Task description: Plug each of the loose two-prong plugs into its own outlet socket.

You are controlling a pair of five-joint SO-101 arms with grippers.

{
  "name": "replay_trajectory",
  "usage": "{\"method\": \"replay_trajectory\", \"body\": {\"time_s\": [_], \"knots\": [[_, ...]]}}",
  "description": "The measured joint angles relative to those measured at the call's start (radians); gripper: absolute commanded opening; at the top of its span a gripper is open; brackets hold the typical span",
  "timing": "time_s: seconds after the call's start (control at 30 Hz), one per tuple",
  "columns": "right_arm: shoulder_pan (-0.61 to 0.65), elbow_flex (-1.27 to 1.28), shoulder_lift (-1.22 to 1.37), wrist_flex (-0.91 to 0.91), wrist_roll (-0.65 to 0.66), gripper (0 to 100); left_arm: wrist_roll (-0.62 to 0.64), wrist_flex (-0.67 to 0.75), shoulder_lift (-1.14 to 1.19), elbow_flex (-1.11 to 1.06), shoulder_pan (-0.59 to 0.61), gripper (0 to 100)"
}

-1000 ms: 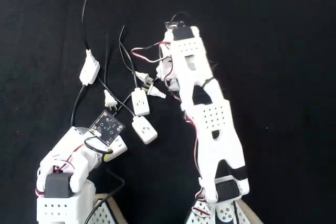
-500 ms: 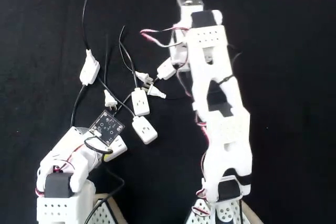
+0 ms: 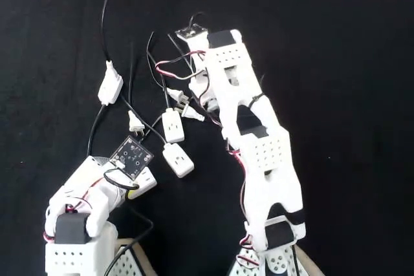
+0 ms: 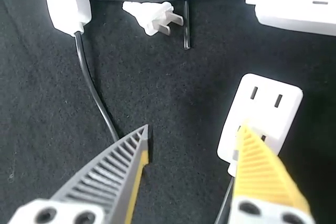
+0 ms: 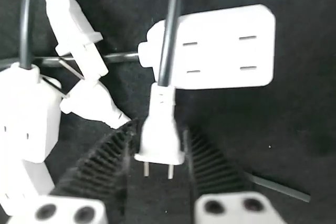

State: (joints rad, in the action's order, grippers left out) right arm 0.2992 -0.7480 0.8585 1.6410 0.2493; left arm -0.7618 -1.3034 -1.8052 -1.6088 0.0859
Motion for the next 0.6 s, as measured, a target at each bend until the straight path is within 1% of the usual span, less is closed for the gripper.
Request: {"method": "replay_trajectory", "body": {"time_s": [0.07,0.43,0.6], "knots": [[0.0,0.0,0.0,0.009,0.002,23.7,0.0,0.0,0.0,0.0,0.0,26],[0.0,0.0,0.0,0.078,0.002,23.6,0.0,0.0,0.0,0.0,0.0,26],[-0.046,-0.002,0.0,0.078,0.011,23.6,0.0,0.0,0.0,0.0,0.0,26]]}}
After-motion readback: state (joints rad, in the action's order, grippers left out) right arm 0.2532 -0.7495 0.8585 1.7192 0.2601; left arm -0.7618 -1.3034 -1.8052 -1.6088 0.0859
